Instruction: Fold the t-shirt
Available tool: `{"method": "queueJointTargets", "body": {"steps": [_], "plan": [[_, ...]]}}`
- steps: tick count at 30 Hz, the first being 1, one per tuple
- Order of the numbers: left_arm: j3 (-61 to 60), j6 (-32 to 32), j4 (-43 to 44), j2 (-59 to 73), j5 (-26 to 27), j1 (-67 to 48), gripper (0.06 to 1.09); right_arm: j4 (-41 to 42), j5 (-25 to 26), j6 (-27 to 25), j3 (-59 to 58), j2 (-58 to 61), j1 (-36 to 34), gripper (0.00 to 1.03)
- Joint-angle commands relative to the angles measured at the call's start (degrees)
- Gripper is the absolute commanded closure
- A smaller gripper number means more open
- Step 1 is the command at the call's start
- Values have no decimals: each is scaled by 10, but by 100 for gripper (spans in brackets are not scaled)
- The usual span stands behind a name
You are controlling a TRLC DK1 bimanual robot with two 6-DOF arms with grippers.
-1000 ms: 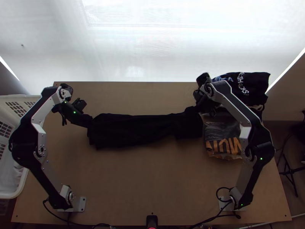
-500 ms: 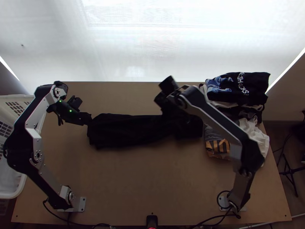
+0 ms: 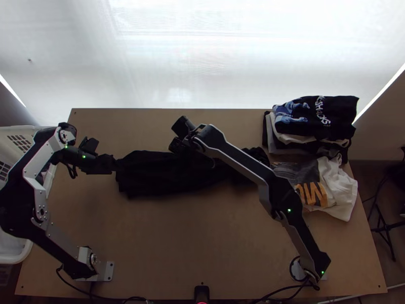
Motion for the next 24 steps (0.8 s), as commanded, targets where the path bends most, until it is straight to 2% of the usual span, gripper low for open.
{"method": "queueJointTargets", "body": {"steps": [1, 6, 15, 19, 24], "plan": [[-40, 4, 41, 11, 6, 27, 10, 0, -8, -4, 42, 71, 2, 4], [-45, 16, 66, 11, -38, 43, 10, -1, -15, -2, 35, 87, -12, 4], [-48, 29, 81, 31, -39, 51, 10, 0, -16, 0, 35, 96, -20, 4], [-52, 29, 103, 32, -23, 47, 10, 0, -16, 1, 35, 96, -20, 4], [-53, 40, 104, 48, 24, 29, 10, 0, -16, 5, 35, 97, -17, 4]]}}
